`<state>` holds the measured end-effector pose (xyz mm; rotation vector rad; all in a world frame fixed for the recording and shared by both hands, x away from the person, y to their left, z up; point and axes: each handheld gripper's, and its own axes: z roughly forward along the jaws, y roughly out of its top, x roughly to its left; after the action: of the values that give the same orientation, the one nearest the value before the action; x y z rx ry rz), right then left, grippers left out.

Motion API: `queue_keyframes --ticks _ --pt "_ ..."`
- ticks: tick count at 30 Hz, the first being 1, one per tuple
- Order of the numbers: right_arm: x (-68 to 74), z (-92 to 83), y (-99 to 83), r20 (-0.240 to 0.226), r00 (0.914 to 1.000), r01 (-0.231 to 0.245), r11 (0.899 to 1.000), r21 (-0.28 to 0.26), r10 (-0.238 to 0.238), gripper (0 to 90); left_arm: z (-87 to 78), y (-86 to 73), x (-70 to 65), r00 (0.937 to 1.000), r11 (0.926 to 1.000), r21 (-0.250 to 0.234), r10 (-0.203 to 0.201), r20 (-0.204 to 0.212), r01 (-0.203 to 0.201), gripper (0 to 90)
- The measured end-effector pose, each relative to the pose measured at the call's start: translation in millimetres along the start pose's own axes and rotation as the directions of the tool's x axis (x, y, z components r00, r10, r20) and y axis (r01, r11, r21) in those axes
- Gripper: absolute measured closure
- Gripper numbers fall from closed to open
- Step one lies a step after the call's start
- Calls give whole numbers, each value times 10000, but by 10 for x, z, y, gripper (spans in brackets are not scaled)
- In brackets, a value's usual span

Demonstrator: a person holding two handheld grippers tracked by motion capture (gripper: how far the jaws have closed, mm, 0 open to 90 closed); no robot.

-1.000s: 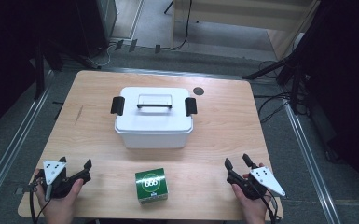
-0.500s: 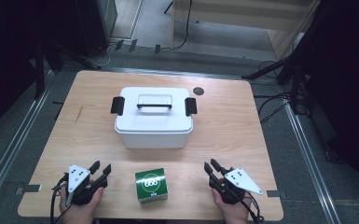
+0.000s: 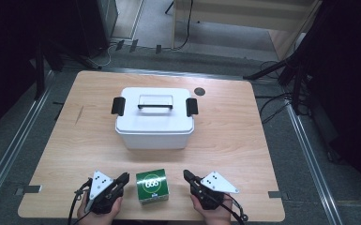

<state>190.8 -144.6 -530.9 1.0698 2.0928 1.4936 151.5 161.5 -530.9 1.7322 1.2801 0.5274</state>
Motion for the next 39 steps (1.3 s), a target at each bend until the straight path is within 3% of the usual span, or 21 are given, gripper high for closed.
queue_keyframes --ticks 2,5,8,11,14,17,23,25,32,39 --pt "56 28 -6 -185 9998 35 9999 97 -34 900 -15 -18 -37 9998 9999 89 140 118 -141 900" --pt "144 76 -25 -389 9992 101 9995 296 -89 900 -34 -54 -73 9993 9997 237 -69 375 60 900" --pt "233 120 -40 -691 9975 165 9989 431 -135 900 -45 -65 -149 9980 9996 247 116 616 -131 900" --pt "307 152 -45 -937 9954 243 9984 502 -195 900 -32 -84 -221 9983 9993 277 238 525 -253 900" --pt "311 155 -43 -803 9967 149 9983 568 -103 900 -4 -81 -219 9979 9994 340 0 649 -22 900" --pt "264 147 -49 -793 9968 -37 9978 666 90 900 26 -64 -248 9977 9992 403 18 684 -46 900" --pt "76 33 -52 -11 9980 -627 9959 658 629 900 275 81 -474 9930 9964 630 492 1071 -562 900" --pt "11 -15 -55 211 9972 -732 9952 651 719 900 371 132 -538 9914 9962 676 457 1225 -542 900" --pt "-288 -199 -56 1137 9881 -1105 9922 572 1035 900 704 321 -766 9844 9930 861 654 1634 -803 900" --pt "-511 -325 -59 1698 9781 -1303 9902 505 1200 900 966 459 -954 9814 9918 929 695 1790 -872 900"
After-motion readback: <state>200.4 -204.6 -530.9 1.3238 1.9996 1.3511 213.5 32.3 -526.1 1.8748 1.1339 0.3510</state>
